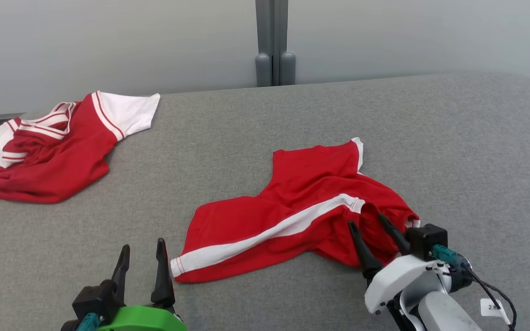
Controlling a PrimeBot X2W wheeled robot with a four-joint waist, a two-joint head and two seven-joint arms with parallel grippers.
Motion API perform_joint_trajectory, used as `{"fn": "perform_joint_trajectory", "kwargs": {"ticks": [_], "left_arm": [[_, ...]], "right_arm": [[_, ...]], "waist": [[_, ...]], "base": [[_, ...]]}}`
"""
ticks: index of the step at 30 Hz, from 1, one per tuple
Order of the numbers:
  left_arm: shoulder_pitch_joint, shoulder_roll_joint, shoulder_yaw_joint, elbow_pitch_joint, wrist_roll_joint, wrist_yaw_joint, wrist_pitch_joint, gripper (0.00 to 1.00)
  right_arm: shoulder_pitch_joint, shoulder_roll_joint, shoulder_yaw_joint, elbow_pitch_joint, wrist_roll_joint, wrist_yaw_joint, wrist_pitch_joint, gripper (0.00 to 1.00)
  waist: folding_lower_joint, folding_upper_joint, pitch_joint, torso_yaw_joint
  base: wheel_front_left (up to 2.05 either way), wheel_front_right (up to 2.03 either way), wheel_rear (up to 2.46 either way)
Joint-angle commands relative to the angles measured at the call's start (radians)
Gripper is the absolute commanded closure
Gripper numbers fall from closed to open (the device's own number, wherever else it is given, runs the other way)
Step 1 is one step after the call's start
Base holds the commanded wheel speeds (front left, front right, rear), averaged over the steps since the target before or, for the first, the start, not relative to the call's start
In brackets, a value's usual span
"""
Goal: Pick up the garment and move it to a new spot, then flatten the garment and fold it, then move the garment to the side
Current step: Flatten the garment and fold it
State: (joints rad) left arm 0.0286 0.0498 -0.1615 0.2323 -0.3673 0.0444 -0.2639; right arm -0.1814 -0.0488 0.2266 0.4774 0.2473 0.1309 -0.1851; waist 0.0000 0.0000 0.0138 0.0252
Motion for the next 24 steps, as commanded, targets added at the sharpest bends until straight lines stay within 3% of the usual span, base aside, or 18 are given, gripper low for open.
{"fn": "perform_joint_trajectory", "kwargs": {"ticks": [1, 8, 10, 11, 12, 13, 16, 21, 24], "left_arm": [[-0.01, 0.002, 0.001, 0.002, -0.003, 0.002, -0.001, 0.0], [-0.026, 0.002, -0.001, 0.003, -0.008, 0.01, -0.001, 0.0], [-0.027, 0.002, 0.0, 0.004, -0.01, 0.01, -0.001, 0.0], [-0.028, 0.002, 0.001, 0.004, -0.01, 0.011, -0.001, 0.0], [-0.028, 0.002, 0.001, 0.004, -0.009, 0.011, -0.001, 0.0], [-0.028, 0.002, 0.001, 0.004, -0.009, 0.011, -0.001, 0.0], [-0.029, 0.002, 0.0, 0.005, -0.011, 0.012, -0.001, 0.0], [-0.018, 0.001, -0.026, 0.046, -0.021, -0.005, -0.001, 0.0], [-0.02, 0.001, -0.061, 0.1, -0.051, -0.04, 0.008, 0.0]], "right_arm": [[-0.025, -0.003, 0.003, 0.016, 0.013, 0.0, 0.009, 0.0], [-0.115, -0.003, 0.003, 0.114, 0.058, 0.0, 0.043, 0.0], [-0.134, -0.003, -0.003, 0.134, 0.057, 0.0, 0.04, 0.08], [-0.142, -0.003, -0.006, 0.143, 0.058, 0.0, 0.037, 0.25], [-0.149, -0.003, -0.01, 0.15, 0.06, 0.0, 0.034, 0.35], [-0.155, -0.003, -0.015, 0.156, 0.061, 0.0, 0.032, 0.51], [-0.168, -0.003, -0.029, 0.173, 0.064, 0.0, 0.026, 0.61], [-0.181, -0.003, -0.036, 0.183, 0.055, 0.0, 0.012, 1.0], [-0.181, -0.003, -0.034, 0.169, 0.053, 0.0, 0.003, 1.0]], "waist": [[0.0, 0.0, 0.013, 0.017], [0.0, 0.0, 0.034, 0.056], [0.0, 0.0, 0.038, 0.064], [0.0, 0.0, 0.039, 0.067], [0.0, 0.0, 0.04, 0.07], [0.0, 0.0, 0.042, 0.072], [0.0, 0.0, 0.044, 0.076], [0.0, 0.0, 0.045, 0.071], [0.0, 0.0, 0.046, 0.063]], "base": [[0.0, 0.0, 0.0], [0.0, 0.0, 0.0], [0.0, 0.0, 0.0], [0.0, 0.0, 0.0], [0.0, 0.0, 0.0], [0.0, 0.0, 0.0], [0.0, 0.0, 0.0], [0.0, 0.0, 0.0], [0.0, 0.0, 0.0]]}}
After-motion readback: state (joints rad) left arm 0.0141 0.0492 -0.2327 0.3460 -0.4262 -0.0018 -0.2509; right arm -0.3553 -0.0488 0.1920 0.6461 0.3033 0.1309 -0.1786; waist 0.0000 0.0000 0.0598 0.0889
